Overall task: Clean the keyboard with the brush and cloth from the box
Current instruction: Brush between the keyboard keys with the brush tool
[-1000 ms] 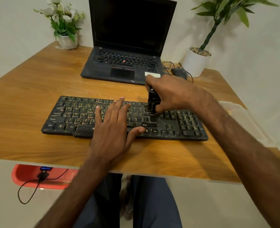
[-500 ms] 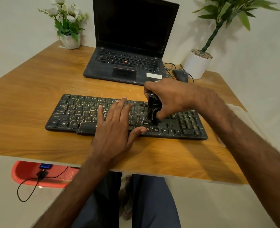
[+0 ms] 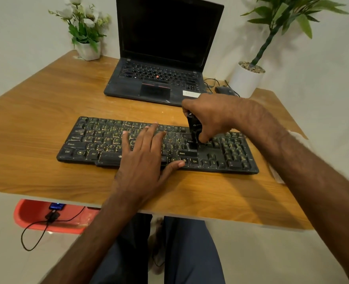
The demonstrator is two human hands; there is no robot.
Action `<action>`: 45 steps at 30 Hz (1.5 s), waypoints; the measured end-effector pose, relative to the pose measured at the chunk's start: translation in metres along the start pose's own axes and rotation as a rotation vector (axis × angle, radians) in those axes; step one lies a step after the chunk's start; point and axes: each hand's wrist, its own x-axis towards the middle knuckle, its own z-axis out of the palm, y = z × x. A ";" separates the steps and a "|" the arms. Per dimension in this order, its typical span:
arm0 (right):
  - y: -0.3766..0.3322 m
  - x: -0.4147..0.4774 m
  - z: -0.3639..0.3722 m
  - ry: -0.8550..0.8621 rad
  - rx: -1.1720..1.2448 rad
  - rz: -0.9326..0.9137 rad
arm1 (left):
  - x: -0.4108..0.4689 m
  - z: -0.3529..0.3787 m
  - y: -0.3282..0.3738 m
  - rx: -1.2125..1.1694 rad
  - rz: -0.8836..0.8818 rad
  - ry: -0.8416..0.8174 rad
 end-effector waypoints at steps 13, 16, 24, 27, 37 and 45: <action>-0.005 0.006 -0.011 -0.058 0.074 0.037 | 0.001 0.001 -0.001 -0.009 -0.007 0.003; -0.007 0.006 -0.006 0.035 0.122 0.013 | 0.001 0.001 -0.001 0.001 0.000 0.005; 0.008 -0.004 -0.006 -0.153 0.106 0.138 | 0.003 0.004 -0.003 0.071 -0.031 -0.104; 0.016 -0.009 -0.005 -0.044 0.130 0.111 | 0.004 0.004 -0.002 0.076 -0.031 -0.109; 0.015 -0.012 -0.002 -0.035 0.110 0.094 | 0.004 0.001 -0.001 0.102 -0.008 -0.128; 0.009 -0.011 0.007 -0.039 0.145 0.106 | 0.003 0.000 -0.001 0.104 0.005 -0.138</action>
